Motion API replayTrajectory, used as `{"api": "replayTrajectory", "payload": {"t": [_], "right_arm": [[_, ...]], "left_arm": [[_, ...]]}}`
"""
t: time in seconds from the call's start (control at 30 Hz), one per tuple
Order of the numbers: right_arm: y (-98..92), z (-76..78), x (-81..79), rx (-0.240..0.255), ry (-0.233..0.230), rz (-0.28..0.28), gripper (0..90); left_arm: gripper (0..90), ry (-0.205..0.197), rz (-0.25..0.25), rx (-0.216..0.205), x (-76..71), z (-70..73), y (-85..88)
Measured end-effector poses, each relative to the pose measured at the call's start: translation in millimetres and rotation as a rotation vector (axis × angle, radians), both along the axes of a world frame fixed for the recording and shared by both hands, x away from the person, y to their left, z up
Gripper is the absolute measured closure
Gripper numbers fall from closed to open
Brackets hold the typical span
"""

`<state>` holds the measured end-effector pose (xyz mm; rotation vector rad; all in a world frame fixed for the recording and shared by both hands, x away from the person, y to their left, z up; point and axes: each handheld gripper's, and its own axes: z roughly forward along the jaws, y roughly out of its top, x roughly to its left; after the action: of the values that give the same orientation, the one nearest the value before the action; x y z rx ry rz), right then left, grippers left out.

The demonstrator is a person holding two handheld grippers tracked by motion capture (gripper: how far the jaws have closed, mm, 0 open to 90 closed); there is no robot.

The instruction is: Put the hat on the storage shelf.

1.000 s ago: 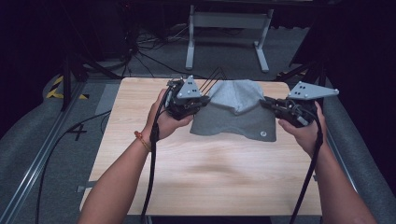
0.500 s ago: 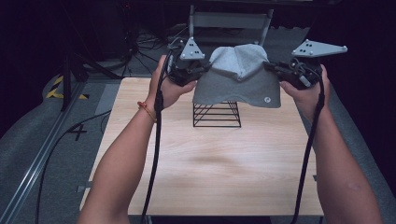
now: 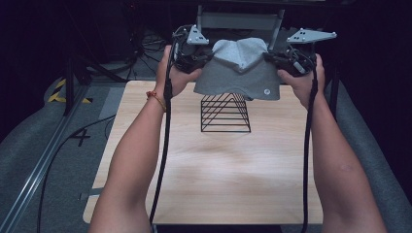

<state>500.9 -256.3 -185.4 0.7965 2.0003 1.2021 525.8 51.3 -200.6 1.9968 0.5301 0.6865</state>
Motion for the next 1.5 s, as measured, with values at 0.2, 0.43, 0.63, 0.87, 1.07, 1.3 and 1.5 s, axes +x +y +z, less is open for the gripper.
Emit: {"api": "replayTrajectory", "payload": {"t": [0.2,0.43,0.63,0.87,1.07,1.3,1.5], "right_arm": [[3.4,-10.1,13.4,0.001,0.025,0.006,84.8],[2.5,-17.8,18.2,0.007,0.040,0.008,84.8],[2.6,-25.0,14.3,0.006,0.040,0.026,84.8],[-1.0,-20.9,2.3,0.014,0.019,0.048,84.8],[3.4,-22.0,-5.9,-0.002,0.020,0.066,84.7],[2.0,-30.4,-6.0,-0.003,0.032,0.063,84.7],[-2.1,-35.4,-6.0,-0.002,0.044,0.059,84.6]], "left_arm": [[86.1,0.015,0.013,0.012,8.2,-8.5,1.6],[86.1,0.045,0.010,-0.005,13.0,-21.0,4.8],[86.1,0.052,-0.009,-0.018,8.1,-28.3,9.8],[86.2,0.044,-0.032,-0.036,-3.9,-24.5,18.4],[86.1,0.036,-0.048,-0.024,-13.3,-25.7,19.3],[86.1,0.054,-0.053,-0.029,-13.9,-34.9,21.2],[86.0,0.067,-0.047,-0.007,-12.7,-44.2,22.1]]}}
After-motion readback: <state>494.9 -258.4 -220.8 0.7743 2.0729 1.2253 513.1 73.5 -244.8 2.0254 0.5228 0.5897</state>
